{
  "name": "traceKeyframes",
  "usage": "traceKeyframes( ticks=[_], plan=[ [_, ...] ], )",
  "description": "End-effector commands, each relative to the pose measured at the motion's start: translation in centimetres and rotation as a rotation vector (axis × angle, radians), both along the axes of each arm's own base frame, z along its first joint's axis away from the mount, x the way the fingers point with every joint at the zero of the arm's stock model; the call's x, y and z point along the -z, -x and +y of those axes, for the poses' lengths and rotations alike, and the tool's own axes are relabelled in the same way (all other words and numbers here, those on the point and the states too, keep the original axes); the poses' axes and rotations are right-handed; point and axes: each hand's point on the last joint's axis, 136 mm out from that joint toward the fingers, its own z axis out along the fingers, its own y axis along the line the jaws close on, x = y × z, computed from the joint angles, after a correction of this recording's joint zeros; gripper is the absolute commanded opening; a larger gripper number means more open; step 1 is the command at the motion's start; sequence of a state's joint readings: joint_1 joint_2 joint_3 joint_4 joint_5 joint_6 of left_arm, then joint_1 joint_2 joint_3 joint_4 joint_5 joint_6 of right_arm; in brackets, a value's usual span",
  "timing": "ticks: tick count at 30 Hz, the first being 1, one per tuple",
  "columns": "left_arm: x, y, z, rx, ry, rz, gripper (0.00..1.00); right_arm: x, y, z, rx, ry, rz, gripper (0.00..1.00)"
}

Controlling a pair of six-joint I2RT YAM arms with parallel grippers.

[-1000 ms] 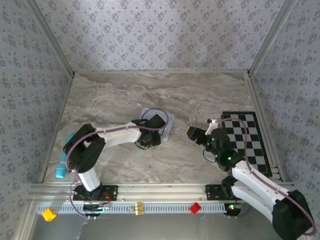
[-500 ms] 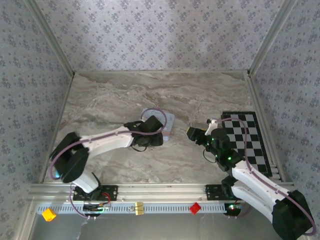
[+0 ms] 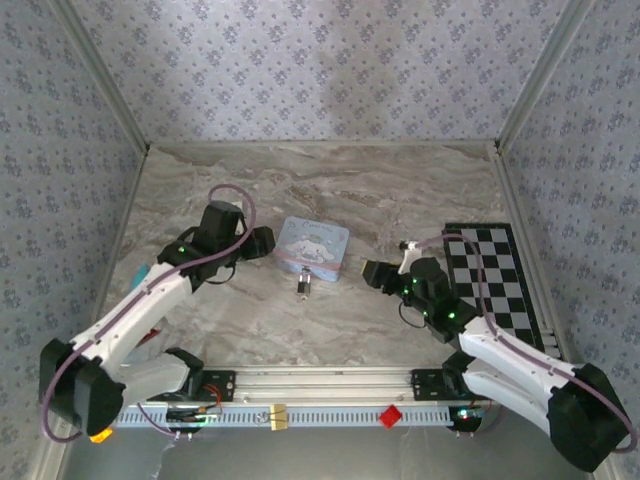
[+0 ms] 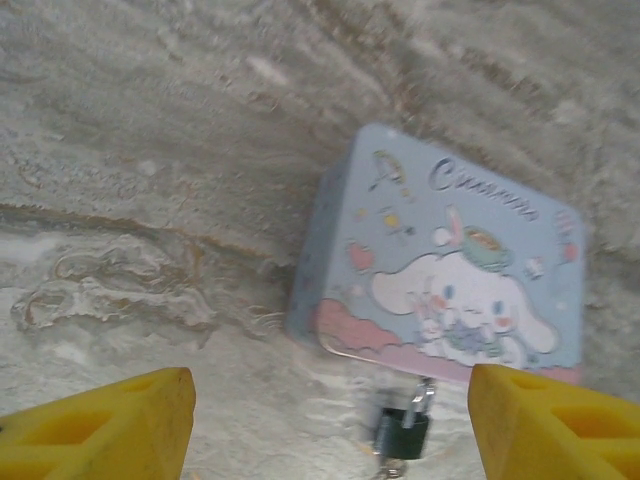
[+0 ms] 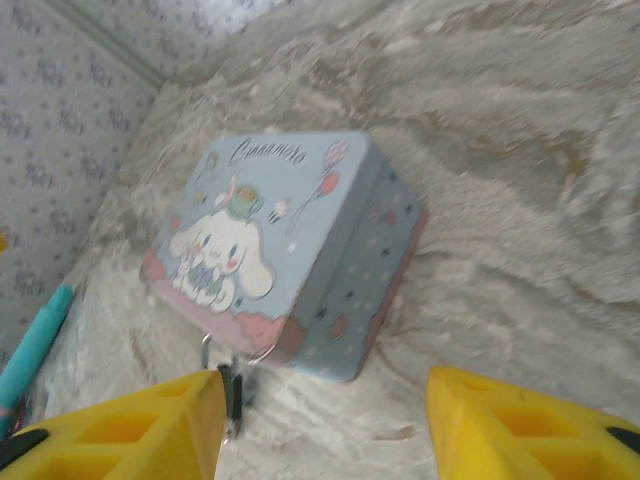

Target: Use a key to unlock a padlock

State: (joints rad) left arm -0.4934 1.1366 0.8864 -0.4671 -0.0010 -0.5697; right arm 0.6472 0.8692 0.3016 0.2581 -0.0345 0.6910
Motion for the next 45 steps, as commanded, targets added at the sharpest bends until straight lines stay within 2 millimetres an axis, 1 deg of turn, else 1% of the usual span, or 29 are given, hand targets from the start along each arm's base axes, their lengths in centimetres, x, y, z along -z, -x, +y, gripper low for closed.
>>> traceKeyframes(
  ticks=[1,3,6,9,11,13,17,19,20,22,23,25,28,30,31,35,37,39,42,45],
  plan=[
    [1.7,-0.6,-0.7,0.122,0.015,0.041,0.75,-2.2,0.0,2.2,-0.027,-0.034,-0.063,0.56],
    [2.5,-2.2,-0.8,0.122,0.066,0.07,0.75,-1.7,0.3,3.6,-0.054,-0.045,-0.065,0.56],
    [3.2,-4.2,-2.0,0.146,0.107,0.089,0.75,-1.1,0.4,6.1,-0.112,-0.058,-0.025,0.55],
    [3.8,-5.2,-4.0,0.202,0.181,0.122,0.75,-0.4,0.9,9.6,-0.226,-0.019,0.02,0.55],
    [4.7,-5.7,-4.8,0.217,0.203,0.151,0.75,0.5,1.1,11.3,-0.274,0.016,0.057,0.57],
    [5.8,-5.9,-5.1,0.216,0.211,0.18,0.75,1.7,1.0,12.4,-0.295,0.027,0.104,0.57],
    [7.5,-5.6,-5.8,0.22,0.202,0.222,0.75,3.2,0.0,13.2,-0.288,0.023,0.162,0.57],
    [8.4,-5.0,-6.2,0.221,0.186,0.245,0.72,3.5,-0.6,13.6,-0.297,0.016,0.188,0.57],
    [8.8,-4.7,-6.4,0.224,0.178,0.255,0.71,3.6,-0.8,13.7,-0.299,0.016,0.193,0.57],
    [9.6,-4.0,-6.8,0.225,0.166,0.275,0.68,4.2,-1.7,13.2,-0.289,0.035,0.212,0.56],
    [9.8,-3.7,-7.0,0.225,0.154,0.28,0.67,4.5,-2.2,12.7,-0.284,0.048,0.225,0.55],
    [10.5,-2.7,-7.5,0.226,0.122,0.288,0.67,5.1,-3.7,10.9,-0.253,0.086,0.259,0.54],
    [10.8,-1.7,-8.5,0.22,0.134,0.297,0.67,4.5,-5.8,8.9,-0.231,0.079,0.245,0.53],
    [11.0,-1.4,-9.0,0.207,0.152,0.296,0.67,3.6,-6.5,8.4,-0.225,0.058,0.236,0.53],
    [11.1,-1.4,-9.0,0.196,0.151,0.296,0.66,3.2,-6.7,8.1,-0.241,0.07,0.205,0.53],
    [11.3,-1.6,-8.7,0.148,0.136,0.29,0.66,0.8,-6.0,8.2,-0.276,0.028,0.109,0.52],
    [11.4,-1.8,-8.5,0.134,0.131,0.286,0.66,0.0,-5.4,7.8,-0.27,-0.025,0.055,0.51],
    [11.2,-2.0,-8.5,0.127,0.131,0.283,0.66,0.1,-5.0,6.9,-0.242,-0.054,0.016,0.51],
    [11.1,-2.3,-8.6,0.118,0.126,0.284,0.66,0.8,-4.7,5.8,-0.198,-0.11,0.005,0.51],
    [11.1,-2.5,-8.7,0.11,0.13,0.29,0.66,1.9,-4.6,5.8,-0.197,-0.146,0.021,0.5]
  ],
)
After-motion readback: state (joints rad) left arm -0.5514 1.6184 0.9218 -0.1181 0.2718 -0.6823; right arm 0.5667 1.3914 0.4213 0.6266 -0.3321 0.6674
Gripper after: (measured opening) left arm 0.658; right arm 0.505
